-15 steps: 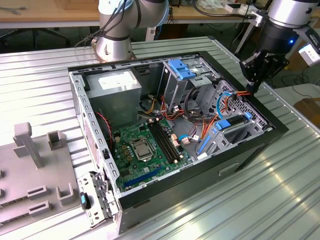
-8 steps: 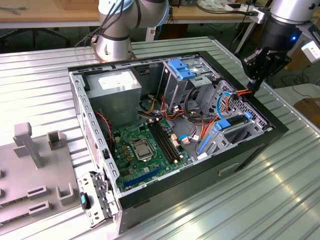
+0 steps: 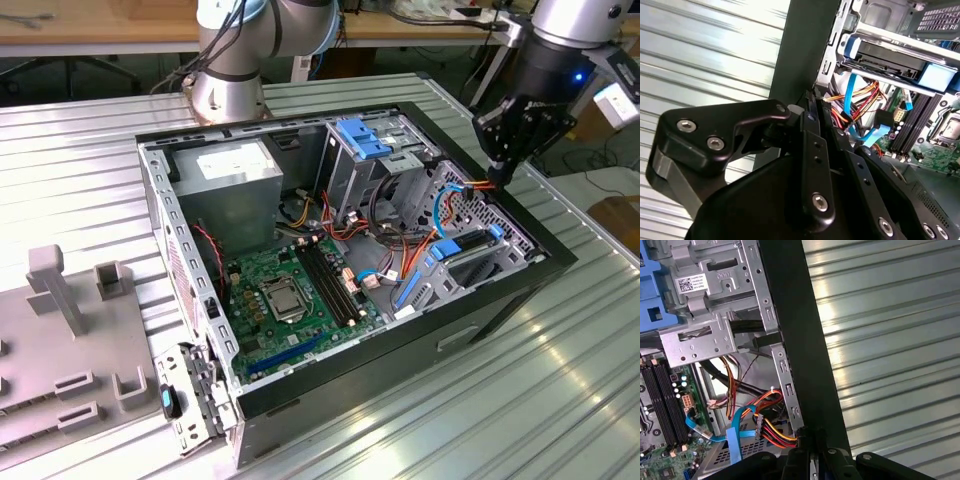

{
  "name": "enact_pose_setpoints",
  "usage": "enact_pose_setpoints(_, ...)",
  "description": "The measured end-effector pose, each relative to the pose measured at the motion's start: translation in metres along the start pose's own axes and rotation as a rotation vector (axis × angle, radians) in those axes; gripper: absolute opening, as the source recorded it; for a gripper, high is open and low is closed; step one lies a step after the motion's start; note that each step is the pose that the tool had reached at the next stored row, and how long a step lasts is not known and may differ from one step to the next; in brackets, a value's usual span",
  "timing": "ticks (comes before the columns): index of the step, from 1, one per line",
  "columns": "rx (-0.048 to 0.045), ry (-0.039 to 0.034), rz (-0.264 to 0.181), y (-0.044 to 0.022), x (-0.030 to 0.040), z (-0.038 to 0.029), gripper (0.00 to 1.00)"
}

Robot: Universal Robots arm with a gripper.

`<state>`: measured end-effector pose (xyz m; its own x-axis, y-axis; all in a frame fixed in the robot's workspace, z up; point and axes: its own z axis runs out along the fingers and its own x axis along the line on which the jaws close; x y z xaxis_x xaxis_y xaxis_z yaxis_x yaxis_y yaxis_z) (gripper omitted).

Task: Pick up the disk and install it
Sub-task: 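Insert the first disk wire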

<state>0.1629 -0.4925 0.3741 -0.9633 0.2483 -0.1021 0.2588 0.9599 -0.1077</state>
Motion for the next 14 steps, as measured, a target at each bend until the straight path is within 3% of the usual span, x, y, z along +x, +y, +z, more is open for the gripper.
enact_pose_setpoints(3,0.0002,0.0008,0.005,-0.0026,0.0058,-0.0008,0.16)
enact_pose_setpoints(6,0.0017,0.0052,0.019,-0.0035,0.0063,-0.0060,0.16)
enact_pose_setpoints(7,0.0085,0.0288,0.018,-0.0035,0.0063,-0.0061,0.16)
enact_pose_setpoints(8,0.0219,0.0787,0.012,-0.0034,0.0060,-0.0061,0.16)
enact_pose_setpoints(9,0.0242,0.0865,0.012,-0.0034,0.0059,-0.0061,0.16)
enact_pose_setpoints(14,0.0247,0.0941,0.069,-0.0033,0.0058,-0.0058,0.16)
